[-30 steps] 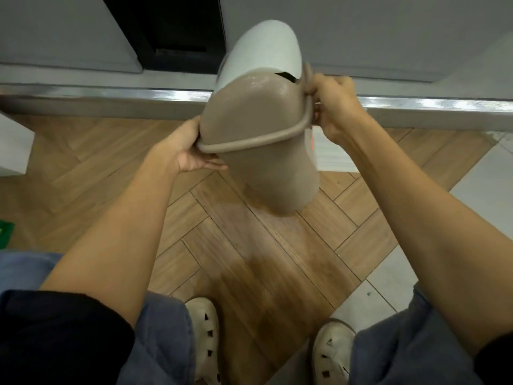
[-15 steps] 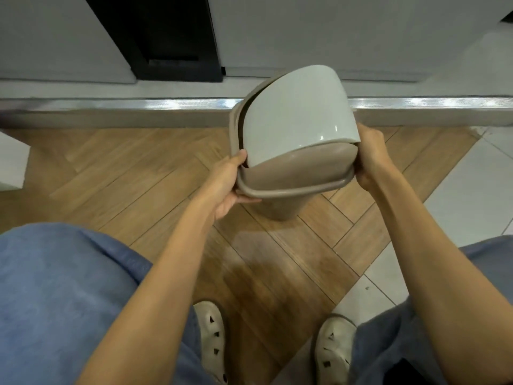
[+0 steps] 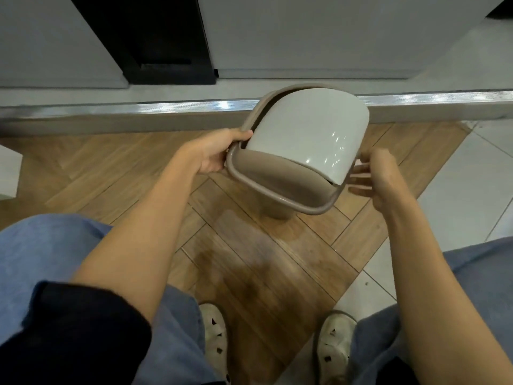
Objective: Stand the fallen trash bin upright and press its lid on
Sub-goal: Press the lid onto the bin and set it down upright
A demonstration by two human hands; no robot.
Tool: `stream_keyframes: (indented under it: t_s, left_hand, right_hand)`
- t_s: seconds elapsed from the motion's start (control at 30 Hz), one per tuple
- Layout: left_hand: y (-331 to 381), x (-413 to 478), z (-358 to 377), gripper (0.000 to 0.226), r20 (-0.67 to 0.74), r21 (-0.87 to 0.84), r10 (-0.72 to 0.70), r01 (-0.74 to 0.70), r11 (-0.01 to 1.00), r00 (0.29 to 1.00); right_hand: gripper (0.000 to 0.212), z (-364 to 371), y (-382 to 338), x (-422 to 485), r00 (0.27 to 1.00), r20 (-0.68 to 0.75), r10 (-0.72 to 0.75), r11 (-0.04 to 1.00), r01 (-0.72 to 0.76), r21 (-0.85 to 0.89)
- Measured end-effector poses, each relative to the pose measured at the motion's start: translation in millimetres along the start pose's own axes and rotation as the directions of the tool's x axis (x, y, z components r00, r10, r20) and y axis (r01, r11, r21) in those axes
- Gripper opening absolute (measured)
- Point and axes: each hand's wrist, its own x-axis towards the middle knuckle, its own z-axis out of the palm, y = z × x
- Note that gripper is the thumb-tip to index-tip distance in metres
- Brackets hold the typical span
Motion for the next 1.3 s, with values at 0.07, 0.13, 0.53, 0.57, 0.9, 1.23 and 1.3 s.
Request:
stream_keyframes:
  t_s: [0.07,0.13,0.53,0.57,0.9,1.23,1.3]
  left_hand:
    - [8.5,0.0,0.6,0.030,-0.058,0.076,0.037,-0.033,0.997,0.998]
    - [6.6,-1.4,3.4,0.044,-0.201,0.061,0.088,-0.077,0.995,0.976]
    - [-20.5,-29.0,46.4,0.081,-0.178,-0.276,0.063,-0.111,0.955,0.982]
    - [-15.4,-27.5,43.4,0.089,-0.166,-0.208,0.074,-0.108,0.972,0.983]
    - [-2.4,-26.1,53.5,0.087,-0.145,-0.015,0.221,-0.225,0.974,0.965]
    - [-24.5,-41.7,78.0,0.105,-0.132,-0.135,0.248,-0.265,0.955,0.960]
    - [-25.1,-41.3,79.0,0.106,-0.133,-0.137,0.250,-0.268,0.954,0.959]
  right_hand:
    - [0.030,-2.8,-19.0,11.5,0.998,-0.054,-0.040,0.999,0.041,0.018]
    - [0.031,-2.6,-38.2,20.6,0.993,-0.051,-0.102,0.993,0.105,0.054]
    - [0.037,-4.0,-32.1,7.2,0.977,0.148,-0.153,0.980,0.169,-0.109]
    - [0.036,-7.9,-27.1,6.0,0.978,0.144,-0.154,0.979,0.170,-0.111]
    - [0.039,-31.0,-8.4,-16.0,0.983,0.127,-0.135,0.988,0.144,-0.062]
    - [0.067,-27.7,1.7,-35.6,0.946,0.185,-0.265,0.951,0.288,-0.110]
    - [0.064,-27.8,1.3,-35.4,0.950,0.173,-0.260,0.958,0.277,-0.081]
